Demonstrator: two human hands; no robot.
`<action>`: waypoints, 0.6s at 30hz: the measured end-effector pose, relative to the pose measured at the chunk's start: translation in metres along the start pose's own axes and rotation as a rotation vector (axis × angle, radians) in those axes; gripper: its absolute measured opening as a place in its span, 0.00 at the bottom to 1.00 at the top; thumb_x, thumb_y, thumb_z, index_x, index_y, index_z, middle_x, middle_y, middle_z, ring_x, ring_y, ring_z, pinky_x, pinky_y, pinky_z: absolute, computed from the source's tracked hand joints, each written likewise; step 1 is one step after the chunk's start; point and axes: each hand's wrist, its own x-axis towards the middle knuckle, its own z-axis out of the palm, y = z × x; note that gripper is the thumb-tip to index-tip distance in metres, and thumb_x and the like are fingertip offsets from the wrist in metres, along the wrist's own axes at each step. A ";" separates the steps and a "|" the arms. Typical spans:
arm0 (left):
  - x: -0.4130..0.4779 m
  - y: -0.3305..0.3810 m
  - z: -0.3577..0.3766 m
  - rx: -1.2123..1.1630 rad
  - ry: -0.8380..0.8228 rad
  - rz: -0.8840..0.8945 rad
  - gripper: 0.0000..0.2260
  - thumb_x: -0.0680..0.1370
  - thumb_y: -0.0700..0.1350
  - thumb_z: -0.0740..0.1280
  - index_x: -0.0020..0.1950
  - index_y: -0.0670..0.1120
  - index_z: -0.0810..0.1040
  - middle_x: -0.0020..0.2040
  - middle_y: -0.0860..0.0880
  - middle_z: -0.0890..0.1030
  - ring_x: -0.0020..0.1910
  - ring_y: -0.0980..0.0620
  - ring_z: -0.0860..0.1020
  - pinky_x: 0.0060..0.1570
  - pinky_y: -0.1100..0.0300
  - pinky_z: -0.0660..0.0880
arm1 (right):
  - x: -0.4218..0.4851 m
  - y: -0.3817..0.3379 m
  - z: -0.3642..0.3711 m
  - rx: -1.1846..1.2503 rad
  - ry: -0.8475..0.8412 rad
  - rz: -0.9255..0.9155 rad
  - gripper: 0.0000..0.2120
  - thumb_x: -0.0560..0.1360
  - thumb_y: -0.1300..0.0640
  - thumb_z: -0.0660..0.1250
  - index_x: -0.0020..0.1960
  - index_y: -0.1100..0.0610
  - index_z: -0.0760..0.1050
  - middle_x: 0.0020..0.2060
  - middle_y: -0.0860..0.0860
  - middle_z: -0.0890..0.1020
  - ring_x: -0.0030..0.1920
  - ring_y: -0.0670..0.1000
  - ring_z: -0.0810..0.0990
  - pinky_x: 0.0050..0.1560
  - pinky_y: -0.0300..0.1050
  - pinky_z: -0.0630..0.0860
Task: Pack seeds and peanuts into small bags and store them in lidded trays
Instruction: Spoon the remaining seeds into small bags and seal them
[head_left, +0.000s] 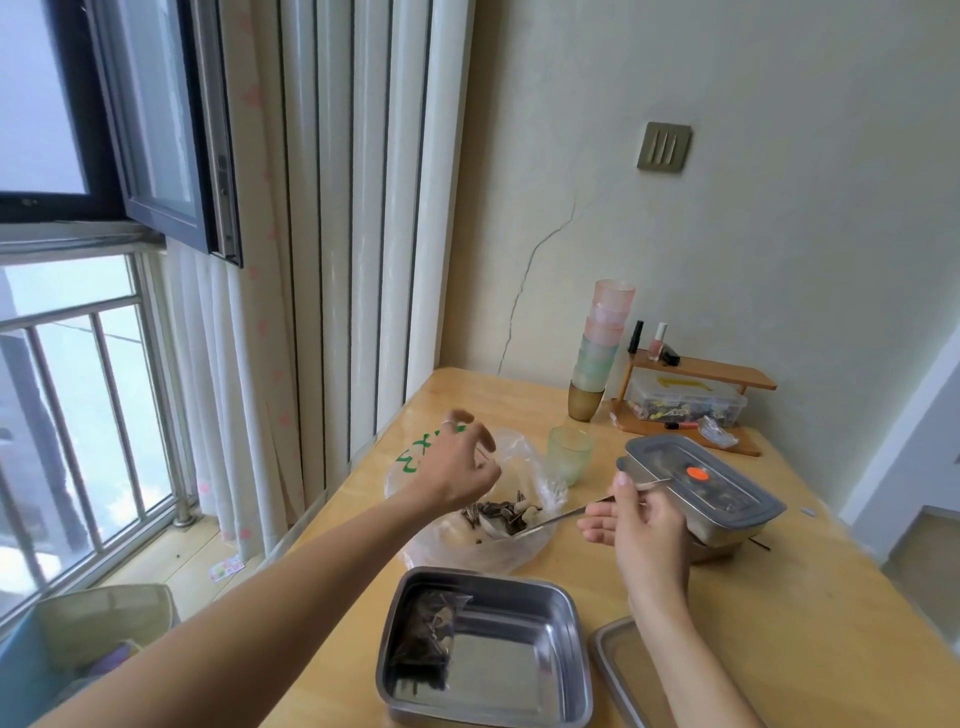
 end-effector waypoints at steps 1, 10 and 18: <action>0.004 0.003 0.002 0.041 -0.059 0.035 0.13 0.76 0.47 0.67 0.60 0.47 0.78 0.78 0.45 0.60 0.54 0.46 0.80 0.58 0.55 0.73 | 0.000 0.002 0.000 -0.008 0.004 -0.004 0.16 0.85 0.49 0.63 0.46 0.59 0.77 0.33 0.54 0.86 0.32 0.57 0.86 0.48 0.67 0.83; 0.042 0.025 0.030 0.387 -0.442 0.283 0.10 0.78 0.42 0.69 0.58 0.49 0.84 0.84 0.55 0.47 0.60 0.52 0.81 0.51 0.59 0.73 | -0.007 0.008 0.002 -0.030 0.051 -0.072 0.15 0.84 0.50 0.64 0.43 0.59 0.76 0.31 0.53 0.85 0.28 0.56 0.85 0.43 0.64 0.83; 0.054 0.025 0.047 0.441 -0.428 0.255 0.19 0.75 0.38 0.65 0.66 0.41 0.79 0.71 0.48 0.74 0.62 0.45 0.78 0.62 0.53 0.75 | -0.007 0.008 -0.001 -0.077 0.053 -0.133 0.15 0.84 0.50 0.64 0.43 0.58 0.76 0.30 0.50 0.85 0.26 0.53 0.84 0.41 0.62 0.83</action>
